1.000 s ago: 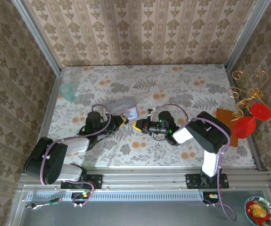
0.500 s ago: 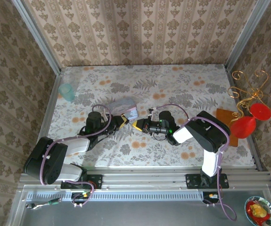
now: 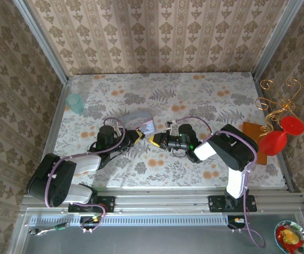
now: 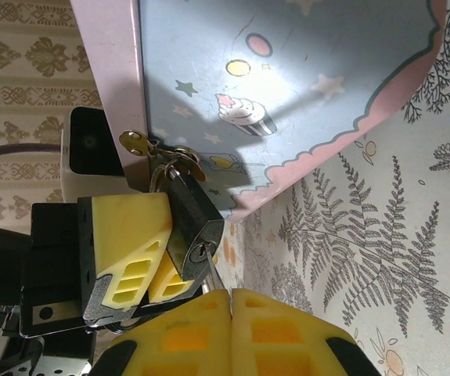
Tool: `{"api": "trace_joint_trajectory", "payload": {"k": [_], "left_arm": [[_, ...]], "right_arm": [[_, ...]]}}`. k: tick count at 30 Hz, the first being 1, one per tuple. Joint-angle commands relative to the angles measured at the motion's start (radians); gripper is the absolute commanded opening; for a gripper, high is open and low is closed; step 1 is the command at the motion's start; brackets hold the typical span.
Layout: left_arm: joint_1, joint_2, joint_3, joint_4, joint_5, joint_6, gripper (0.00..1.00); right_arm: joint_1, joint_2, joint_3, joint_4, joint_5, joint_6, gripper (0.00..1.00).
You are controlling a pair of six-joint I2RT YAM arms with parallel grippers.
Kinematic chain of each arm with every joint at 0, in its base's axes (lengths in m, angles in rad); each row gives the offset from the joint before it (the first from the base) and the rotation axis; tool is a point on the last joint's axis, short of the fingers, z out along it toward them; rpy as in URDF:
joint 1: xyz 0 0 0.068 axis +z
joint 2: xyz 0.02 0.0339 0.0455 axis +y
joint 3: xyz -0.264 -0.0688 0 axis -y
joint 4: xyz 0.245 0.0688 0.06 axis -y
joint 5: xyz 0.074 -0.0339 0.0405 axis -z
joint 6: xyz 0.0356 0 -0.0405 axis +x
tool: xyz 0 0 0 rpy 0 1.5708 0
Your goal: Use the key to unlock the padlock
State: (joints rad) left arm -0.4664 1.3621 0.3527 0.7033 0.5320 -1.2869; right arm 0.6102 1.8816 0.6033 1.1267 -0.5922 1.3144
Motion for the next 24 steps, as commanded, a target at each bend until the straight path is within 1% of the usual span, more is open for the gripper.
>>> {"api": "trace_joint_trajectory", "payload": {"k": [1, 6, 14, 24], "left_arm": [[-0.038, 0.003, 0.042, 0.06, 0.092, 0.018, 0.0], [-0.038, 0.005, 0.042, 0.04, 0.079, 0.047, 0.01], [-0.04, 0.009, 0.042, 0.036, 0.079, 0.052, 0.03], [-0.038, 0.013, 0.043, 0.025, 0.06, 0.063, 0.08]], "right_arm": [[-0.004, 0.024, 0.044, 0.022, 0.015, 0.013, 0.0], [0.014, 0.018, 0.049, 0.004, 0.015, 0.003, 0.0], [0.017, 0.021, 0.041, 0.022, 0.015, 0.007, 0.0], [0.019, 0.002, 0.043, -0.03, 0.02, -0.019, 0.0]]}}
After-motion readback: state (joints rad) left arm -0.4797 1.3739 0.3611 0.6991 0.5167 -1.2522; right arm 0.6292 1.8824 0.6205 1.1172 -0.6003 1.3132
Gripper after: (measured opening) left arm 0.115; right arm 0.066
